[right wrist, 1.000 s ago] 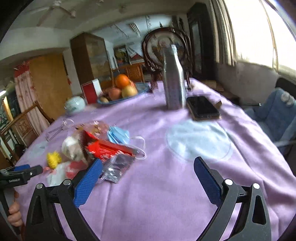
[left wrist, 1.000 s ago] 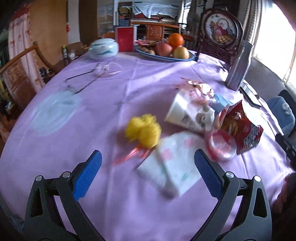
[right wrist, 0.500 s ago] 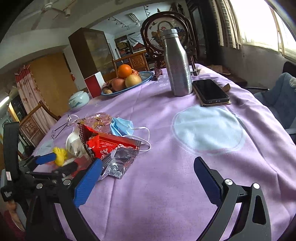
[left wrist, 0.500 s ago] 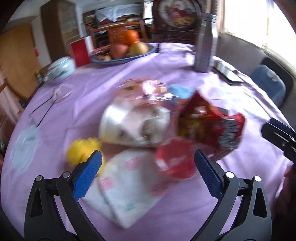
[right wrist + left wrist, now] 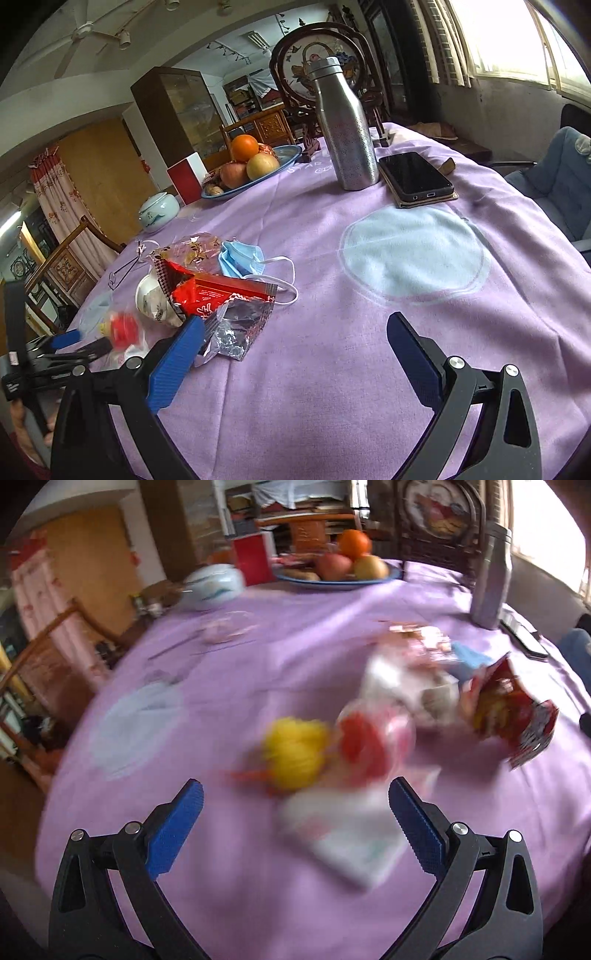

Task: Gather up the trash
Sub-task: 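Grasp the clear plastic cup with red paper using the left tool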

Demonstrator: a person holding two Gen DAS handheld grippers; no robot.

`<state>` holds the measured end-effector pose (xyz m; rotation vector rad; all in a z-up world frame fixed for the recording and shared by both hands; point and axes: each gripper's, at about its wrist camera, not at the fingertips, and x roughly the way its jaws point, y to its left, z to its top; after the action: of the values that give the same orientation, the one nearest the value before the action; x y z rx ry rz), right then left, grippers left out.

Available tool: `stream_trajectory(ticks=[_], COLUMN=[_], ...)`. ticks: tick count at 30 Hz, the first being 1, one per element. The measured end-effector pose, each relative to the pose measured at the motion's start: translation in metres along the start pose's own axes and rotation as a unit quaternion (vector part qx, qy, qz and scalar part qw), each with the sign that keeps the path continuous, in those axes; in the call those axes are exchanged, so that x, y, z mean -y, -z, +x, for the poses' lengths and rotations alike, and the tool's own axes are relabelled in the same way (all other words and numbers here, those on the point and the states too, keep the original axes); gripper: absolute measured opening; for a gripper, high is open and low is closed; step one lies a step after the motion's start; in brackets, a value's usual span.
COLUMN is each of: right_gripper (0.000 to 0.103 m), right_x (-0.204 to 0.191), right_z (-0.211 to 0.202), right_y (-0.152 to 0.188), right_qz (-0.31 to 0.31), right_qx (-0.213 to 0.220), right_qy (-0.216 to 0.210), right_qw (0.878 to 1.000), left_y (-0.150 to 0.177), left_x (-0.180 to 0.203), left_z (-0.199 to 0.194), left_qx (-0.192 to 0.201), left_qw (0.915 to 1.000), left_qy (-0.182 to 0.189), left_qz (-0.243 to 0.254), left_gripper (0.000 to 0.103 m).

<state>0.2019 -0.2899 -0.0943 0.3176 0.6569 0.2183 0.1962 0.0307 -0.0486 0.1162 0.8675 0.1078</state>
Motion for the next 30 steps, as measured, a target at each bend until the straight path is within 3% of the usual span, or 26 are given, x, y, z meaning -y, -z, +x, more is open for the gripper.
stream_trajectory(ticks=[4, 9, 18, 21, 23, 27, 30], right_gripper=[0.097, 0.097, 0.097, 0.097, 0.097, 0.097, 0.097], right_x=[-0.001, -0.007, -0.013, -0.014, -0.014, -0.014, -0.014], right_z=[-0.001, 0.001, 0.004, 0.003, 0.003, 0.003, 0.002], right_y=[0.000, 0.002, 0.002, 0.002, 0.002, 0.002, 0.002], right_qz=[-0.003, -0.020, -0.038, -0.039, -0.038, -0.038, -0.039], right_qx=[0.002, -0.004, -0.012, -0.012, -0.012, -0.011, -0.010], right_qy=[0.003, 0.015, 0.013, 0.012, 0.010, 0.006, 0.007], right_qw=[1.000, 1.000, 0.999, 0.999, 0.999, 0.999, 0.999], left_y=[0.013, 0.005, -0.041, -0.042, -0.039, -0.028, -0.021], left_x=[-0.013, 0.019, 0.057, 0.060, 0.062, 0.069, 0.082], left_z=[-0.019, -0.020, 0.027, 0.045, 0.052, 0.038, 0.031], left_qx=[0.019, 0.051, 0.070, 0.043, 0.015, 0.014, 0.031], left_qw=[0.9988, 0.9972, 0.9911, 0.9901, 0.9872, 0.9722, 0.9733], left_qy=[0.042, 0.052, 0.074, 0.085, 0.116, 0.195, 0.162], left_qz=[-0.012, 0.017, 0.086, 0.102, 0.109, 0.129, 0.160], left_gripper=[0.097, 0.097, 0.097, 0.092, 0.075, 0.069, 0.070])
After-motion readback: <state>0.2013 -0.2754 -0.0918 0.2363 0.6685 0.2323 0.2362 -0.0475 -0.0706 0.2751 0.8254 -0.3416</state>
